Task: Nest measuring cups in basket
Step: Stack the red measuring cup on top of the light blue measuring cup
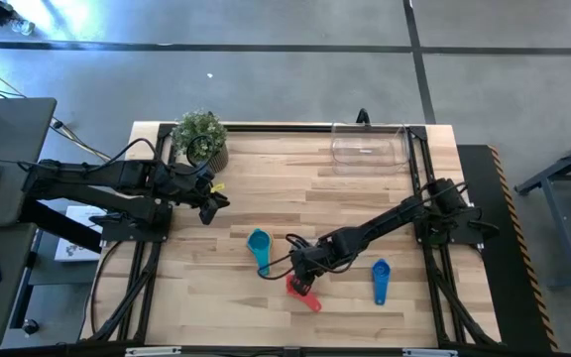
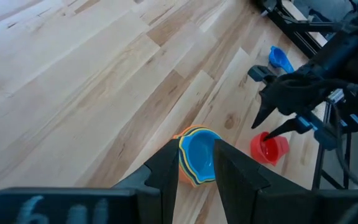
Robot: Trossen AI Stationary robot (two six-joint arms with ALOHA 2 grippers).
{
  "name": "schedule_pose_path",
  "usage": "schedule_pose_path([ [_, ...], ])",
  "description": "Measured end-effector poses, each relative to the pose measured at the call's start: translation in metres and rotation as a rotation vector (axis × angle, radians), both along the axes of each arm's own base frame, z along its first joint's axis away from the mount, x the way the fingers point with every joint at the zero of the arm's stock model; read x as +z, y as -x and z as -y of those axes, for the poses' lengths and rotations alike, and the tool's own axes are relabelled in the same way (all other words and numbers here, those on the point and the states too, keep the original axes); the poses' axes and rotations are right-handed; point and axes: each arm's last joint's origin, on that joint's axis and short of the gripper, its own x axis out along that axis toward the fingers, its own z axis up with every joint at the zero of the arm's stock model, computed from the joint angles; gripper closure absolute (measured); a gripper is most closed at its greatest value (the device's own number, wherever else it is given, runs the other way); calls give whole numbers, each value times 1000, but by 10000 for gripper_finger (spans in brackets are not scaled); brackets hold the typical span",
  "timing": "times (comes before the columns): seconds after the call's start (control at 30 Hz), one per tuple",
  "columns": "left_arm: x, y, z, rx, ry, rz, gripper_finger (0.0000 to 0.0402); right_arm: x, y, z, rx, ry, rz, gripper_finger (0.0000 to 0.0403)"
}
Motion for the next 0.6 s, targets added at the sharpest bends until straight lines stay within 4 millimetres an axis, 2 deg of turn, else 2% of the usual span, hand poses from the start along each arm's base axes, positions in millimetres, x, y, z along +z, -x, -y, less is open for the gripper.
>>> schedule_pose_path([
  [0.3, 0, 0, 0, 0, -1, -1, 312, -10, -1, -1, -22, -24, -40, 278],
  [0.4, 0, 0, 0, 0, -1, -1, 312, -9, -2, -1, -44, -34, -35, 313],
  [0.53, 0, 0, 0, -1, -3, -1, 312, -10, -1, -1, -70, -52, -48, 384],
  [0.6, 0, 0, 0, -11, -14, -2, 312, -10, -1, -1, -85, -61, -53, 394],
])
